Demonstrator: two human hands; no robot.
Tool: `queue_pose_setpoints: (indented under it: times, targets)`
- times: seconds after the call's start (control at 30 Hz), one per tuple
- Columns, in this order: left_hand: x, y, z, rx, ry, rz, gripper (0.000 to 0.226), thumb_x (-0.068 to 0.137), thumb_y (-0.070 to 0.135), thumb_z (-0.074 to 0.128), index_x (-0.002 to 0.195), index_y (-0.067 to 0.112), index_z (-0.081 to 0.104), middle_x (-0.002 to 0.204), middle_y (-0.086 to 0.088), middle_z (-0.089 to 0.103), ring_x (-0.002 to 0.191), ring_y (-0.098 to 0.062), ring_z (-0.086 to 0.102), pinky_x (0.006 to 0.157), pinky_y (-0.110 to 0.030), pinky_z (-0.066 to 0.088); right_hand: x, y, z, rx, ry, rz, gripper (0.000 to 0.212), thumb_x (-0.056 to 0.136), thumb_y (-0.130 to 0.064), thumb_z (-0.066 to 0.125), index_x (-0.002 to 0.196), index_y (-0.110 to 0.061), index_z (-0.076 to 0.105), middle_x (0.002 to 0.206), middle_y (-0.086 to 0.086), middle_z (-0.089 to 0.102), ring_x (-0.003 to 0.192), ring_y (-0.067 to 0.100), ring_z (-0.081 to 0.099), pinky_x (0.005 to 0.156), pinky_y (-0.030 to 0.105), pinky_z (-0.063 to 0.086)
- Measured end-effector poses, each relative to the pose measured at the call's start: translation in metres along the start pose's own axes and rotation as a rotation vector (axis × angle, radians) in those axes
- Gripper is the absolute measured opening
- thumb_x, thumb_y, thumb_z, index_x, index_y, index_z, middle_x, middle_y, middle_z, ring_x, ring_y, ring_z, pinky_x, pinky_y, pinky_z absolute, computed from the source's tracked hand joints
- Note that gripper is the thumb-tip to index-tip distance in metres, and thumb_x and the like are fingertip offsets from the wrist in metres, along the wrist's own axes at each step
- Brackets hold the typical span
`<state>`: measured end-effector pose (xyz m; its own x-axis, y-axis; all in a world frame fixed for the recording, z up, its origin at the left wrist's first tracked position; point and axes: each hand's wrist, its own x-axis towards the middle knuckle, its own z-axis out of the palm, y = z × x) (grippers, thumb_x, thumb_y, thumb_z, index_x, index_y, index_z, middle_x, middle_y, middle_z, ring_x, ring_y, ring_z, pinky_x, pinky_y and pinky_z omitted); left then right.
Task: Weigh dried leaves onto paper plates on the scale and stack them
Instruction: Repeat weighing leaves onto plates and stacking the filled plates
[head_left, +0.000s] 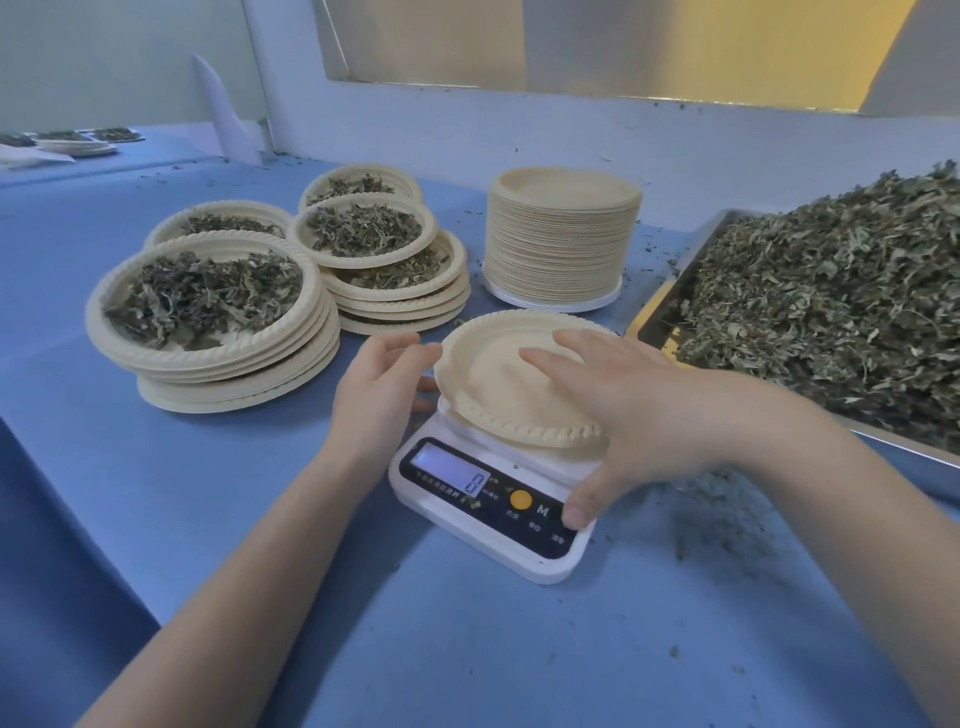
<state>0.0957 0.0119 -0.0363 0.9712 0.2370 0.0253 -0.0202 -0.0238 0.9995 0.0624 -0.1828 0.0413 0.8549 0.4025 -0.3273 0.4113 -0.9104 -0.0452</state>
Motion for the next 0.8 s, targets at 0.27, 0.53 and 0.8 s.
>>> queue_pose_setpoints:
  times: [0.27, 0.53, 0.8]
  targets:
    - [-0.003, 0.015, 0.007, 0.245, 0.054, 0.245, 0.03, 0.086, 0.03, 0.061, 0.115, 0.024, 0.057, 0.114, 0.011, 0.06, 0.1, -0.004, 0.056, 0.086, -0.027, 0.044, -0.002, 0.016, -0.01, 0.187, 0.104, -0.083, 0.121, 0.061, -0.06, 0.075, 0.149, -0.037, -0.004, 0.155, -0.022, -0.004, 0.143, 0.005, -0.002, 0.118, 0.031, 0.008]
    - [0.004, 0.069, 0.081, 0.486, -0.149, 0.474, 0.019, 0.083, 0.016, 0.058, 0.095, 0.029, 0.065, 0.093, 0.015, 0.061, 0.083, -0.003, 0.055, 0.073, -0.019, 0.039, 0.003, 0.052, -0.019, 0.42, 0.39, -0.074, 0.096, 0.066, -0.053, 0.076, 0.146, -0.037, 0.025, 0.143, -0.023, 0.035, 0.125, -0.005, 0.035, 0.091, 0.003, 0.025]
    - [0.012, 0.084, 0.203, 0.716, -0.525, 0.568, 0.024, 0.084, 0.013, 0.054, 0.101, 0.027, 0.061, 0.104, 0.005, 0.06, 0.087, -0.012, 0.054, 0.072, -0.024, 0.039, -0.027, 0.147, -0.016, 0.345, 0.433, 0.234, 0.077, 0.071, -0.055, 0.071, 0.138, -0.027, 0.044, 0.132, -0.001, 0.055, 0.116, 0.016, 0.052, 0.087, 0.024, 0.04]
